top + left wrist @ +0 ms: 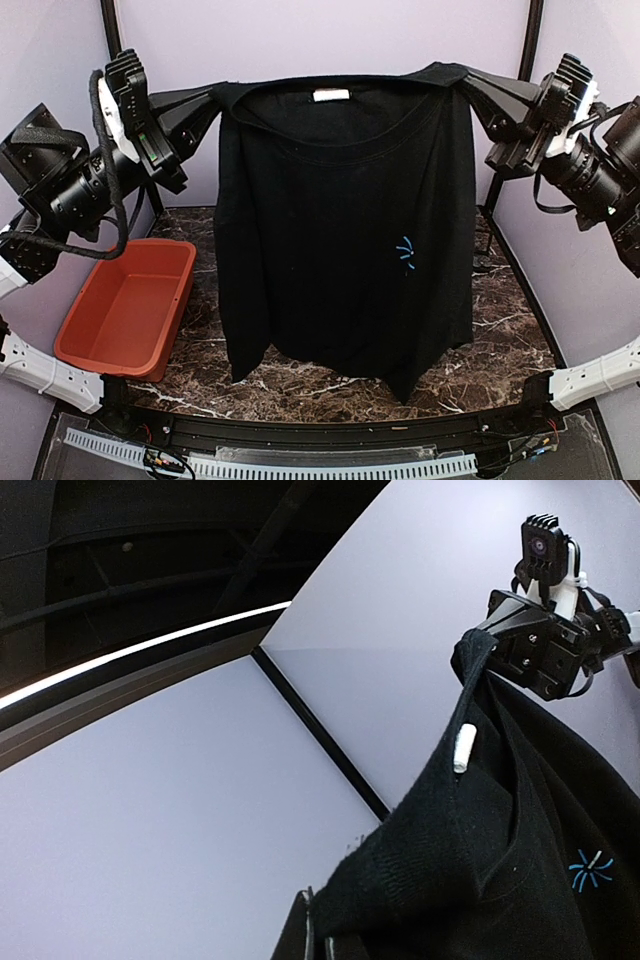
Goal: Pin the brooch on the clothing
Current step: Flatten out the crumpled clothing at the center of the board.
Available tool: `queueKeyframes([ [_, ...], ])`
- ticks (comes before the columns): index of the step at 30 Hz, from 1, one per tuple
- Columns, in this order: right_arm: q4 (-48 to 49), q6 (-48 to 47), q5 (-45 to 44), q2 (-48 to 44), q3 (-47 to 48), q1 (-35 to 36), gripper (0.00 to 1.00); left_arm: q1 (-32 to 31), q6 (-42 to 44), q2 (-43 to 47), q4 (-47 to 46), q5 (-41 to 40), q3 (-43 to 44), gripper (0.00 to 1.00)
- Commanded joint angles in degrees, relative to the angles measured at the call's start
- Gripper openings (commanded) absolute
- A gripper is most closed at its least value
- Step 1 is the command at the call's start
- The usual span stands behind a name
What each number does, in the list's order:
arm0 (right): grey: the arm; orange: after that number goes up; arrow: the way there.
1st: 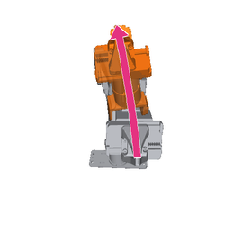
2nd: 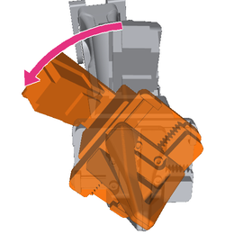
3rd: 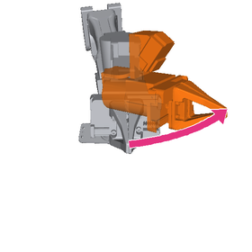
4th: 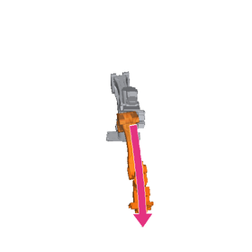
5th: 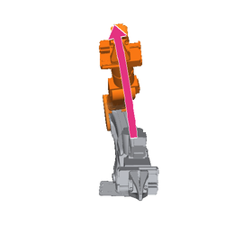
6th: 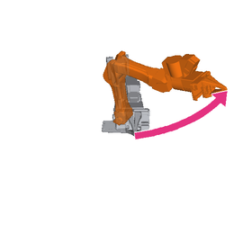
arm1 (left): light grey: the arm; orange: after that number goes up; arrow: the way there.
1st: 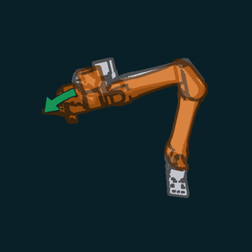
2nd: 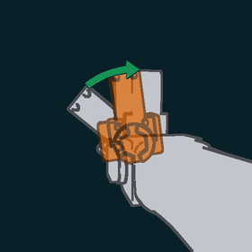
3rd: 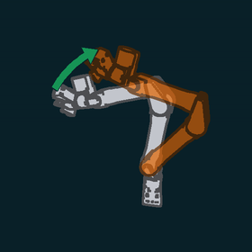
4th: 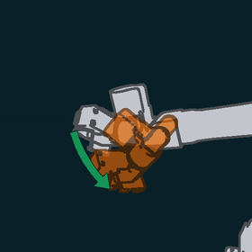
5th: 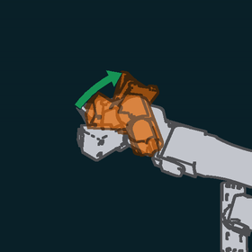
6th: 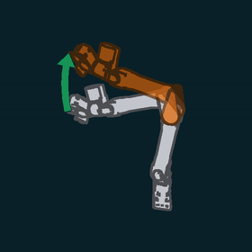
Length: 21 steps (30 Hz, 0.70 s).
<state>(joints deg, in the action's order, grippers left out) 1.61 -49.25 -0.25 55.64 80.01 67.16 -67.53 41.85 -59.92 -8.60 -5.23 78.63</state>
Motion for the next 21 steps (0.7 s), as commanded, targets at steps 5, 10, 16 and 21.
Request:
queueKeyframes([
  [5,4.06,-4.18,-1.95,0.77,3.95,0.46,0.0,-0.32,10.7,-0.88,-7.46,-3.72,2.56,0.01],
  [10,-5.34,-0.51,7.65,-1.01,6.81,0.48,0.0,-0.32,12.3,1.6,-1.06,2.92,4.36,0.01],
  [16,1.27,2.2,17.15,-6.5,2.65,0.49,0.0,-0.32,12.63,4.38,-1.81,10.23,4.03,0.01],
  [21,3.17,4.33,21.29,-5.67,4.73,0.48,0.0,-0.37,14.2,3.36,-2.62,13.98,6.72,0.01],
])
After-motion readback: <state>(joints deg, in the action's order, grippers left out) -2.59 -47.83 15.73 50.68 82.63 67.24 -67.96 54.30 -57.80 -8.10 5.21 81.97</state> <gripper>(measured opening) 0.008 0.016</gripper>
